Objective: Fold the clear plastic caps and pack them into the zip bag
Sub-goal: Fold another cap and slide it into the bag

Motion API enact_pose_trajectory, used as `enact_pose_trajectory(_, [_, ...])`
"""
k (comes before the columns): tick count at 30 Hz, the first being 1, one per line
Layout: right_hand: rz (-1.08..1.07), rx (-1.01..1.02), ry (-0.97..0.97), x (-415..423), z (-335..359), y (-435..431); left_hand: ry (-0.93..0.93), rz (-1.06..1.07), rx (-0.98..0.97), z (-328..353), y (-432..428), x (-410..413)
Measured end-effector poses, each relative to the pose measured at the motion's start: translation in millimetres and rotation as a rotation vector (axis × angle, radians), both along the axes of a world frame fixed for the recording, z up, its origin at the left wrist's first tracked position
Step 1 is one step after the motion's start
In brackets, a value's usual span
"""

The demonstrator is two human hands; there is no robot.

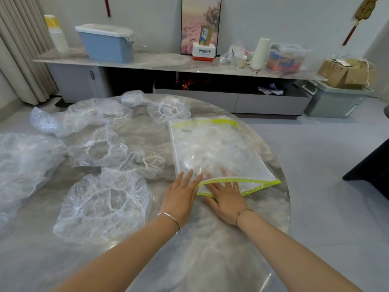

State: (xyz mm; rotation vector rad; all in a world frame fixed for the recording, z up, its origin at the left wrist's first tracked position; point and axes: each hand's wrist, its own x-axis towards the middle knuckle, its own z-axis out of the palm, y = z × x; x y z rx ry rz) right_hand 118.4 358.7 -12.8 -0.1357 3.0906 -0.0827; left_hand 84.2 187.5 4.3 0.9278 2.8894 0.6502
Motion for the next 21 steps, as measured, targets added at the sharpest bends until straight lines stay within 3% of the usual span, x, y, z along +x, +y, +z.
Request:
enact_pose_trajectory(7, [-0.072, 0.137, -0.093, -49, 3, 3, -0.004, -0.025, 0.028, 1, -3, -11])
enact_pose_trajectory(15, [0.031, 0.059, -0.049, 16, 10, -4, 0.159, -0.02, -0.223, 2, -49, -1])
enact_pose_trajectory(21, [0.161, 0.007, -0.005, 64, 18, -22, -0.184, 0.327, -0.485, -8, -151, 25])
